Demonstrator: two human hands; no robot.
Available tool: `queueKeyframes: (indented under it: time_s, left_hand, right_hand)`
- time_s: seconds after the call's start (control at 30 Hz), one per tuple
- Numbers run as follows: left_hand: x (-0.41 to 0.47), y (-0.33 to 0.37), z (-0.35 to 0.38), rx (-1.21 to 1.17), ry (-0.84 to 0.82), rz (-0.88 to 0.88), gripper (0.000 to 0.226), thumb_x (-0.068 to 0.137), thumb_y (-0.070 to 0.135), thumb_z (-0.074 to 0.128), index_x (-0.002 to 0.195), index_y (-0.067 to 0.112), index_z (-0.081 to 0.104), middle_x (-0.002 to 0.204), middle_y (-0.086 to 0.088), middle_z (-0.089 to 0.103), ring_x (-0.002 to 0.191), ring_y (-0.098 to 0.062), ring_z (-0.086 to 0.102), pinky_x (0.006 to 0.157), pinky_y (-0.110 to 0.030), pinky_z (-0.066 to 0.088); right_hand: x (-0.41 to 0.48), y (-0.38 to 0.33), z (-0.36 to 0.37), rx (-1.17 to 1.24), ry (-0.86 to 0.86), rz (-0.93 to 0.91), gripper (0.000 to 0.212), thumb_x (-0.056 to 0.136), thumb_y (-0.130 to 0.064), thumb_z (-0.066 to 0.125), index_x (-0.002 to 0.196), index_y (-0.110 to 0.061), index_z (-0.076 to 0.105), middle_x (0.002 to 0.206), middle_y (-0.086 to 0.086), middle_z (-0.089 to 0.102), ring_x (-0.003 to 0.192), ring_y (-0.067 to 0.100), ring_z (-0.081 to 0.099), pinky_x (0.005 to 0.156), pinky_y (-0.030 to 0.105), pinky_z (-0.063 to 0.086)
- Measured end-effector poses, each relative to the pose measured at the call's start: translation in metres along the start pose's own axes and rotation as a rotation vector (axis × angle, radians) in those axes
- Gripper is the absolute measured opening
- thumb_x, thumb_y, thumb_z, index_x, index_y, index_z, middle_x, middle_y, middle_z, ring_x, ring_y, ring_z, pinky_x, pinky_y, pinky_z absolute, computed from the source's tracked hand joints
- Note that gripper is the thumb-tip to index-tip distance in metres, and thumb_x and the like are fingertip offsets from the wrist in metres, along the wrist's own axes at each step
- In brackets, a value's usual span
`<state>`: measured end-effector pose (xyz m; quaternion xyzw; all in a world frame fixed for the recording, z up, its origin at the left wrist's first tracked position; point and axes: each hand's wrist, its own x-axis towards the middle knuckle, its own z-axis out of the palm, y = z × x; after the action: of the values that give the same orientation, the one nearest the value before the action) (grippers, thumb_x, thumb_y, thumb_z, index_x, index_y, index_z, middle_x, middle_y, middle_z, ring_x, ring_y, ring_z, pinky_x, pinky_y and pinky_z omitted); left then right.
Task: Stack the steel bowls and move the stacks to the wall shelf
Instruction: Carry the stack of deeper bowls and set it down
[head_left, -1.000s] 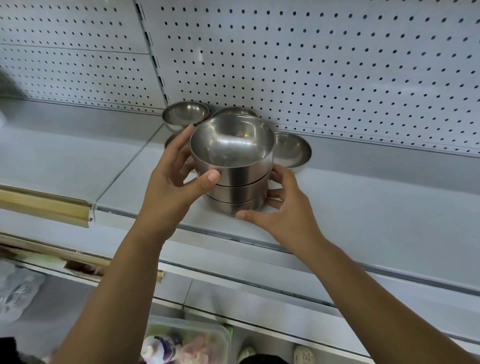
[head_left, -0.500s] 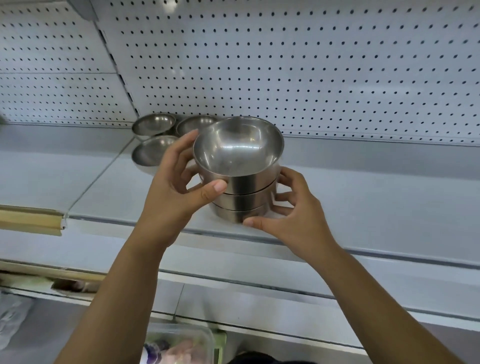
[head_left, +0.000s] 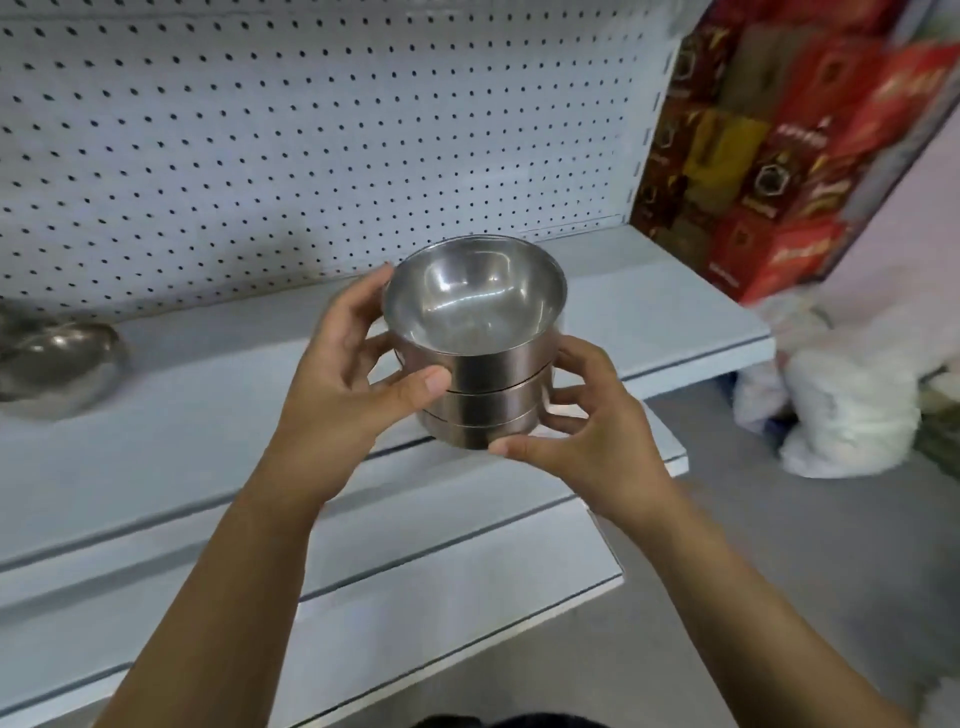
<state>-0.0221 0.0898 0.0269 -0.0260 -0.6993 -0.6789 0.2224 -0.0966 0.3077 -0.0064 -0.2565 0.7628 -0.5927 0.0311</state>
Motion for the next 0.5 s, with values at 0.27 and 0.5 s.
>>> queueKeyframes:
  time_s: [0.27,0.5]
  left_hand:
    - [0.053,-0.021,0.178,-0.141,-0.296,-0.066,0.089,0.065,0.03,0.087,0.145,0.036,0.048,0.147,0.011,0.058,0.135,-0.019,0.056,0.1,-0.041,0.053]
    - [0.088,-0.035,0.303,-0.199,-0.552,-0.117,0.086,0.066,0.029,0.087,0.143,0.035,0.05,0.144,0.006,0.061,0.131,-0.02,0.058,0.096,-0.037,0.054]
  right_hand:
    - [-0.049,0.033,-0.164,-0.105,0.324,0.112,0.1,0.055,-0.029,0.103,0.135,-0.047,0.046,0.133,-0.027,0.056,0.108,-0.004,0.062,0.09,0.022,0.058]
    - [-0.083,0.065,-0.258,-0.14,0.555,0.238,0.106,0.052,-0.04,0.101,0.143,-0.036,0.047,0.136,-0.022,0.059,0.109,0.008,0.066,0.091,0.032,0.06]
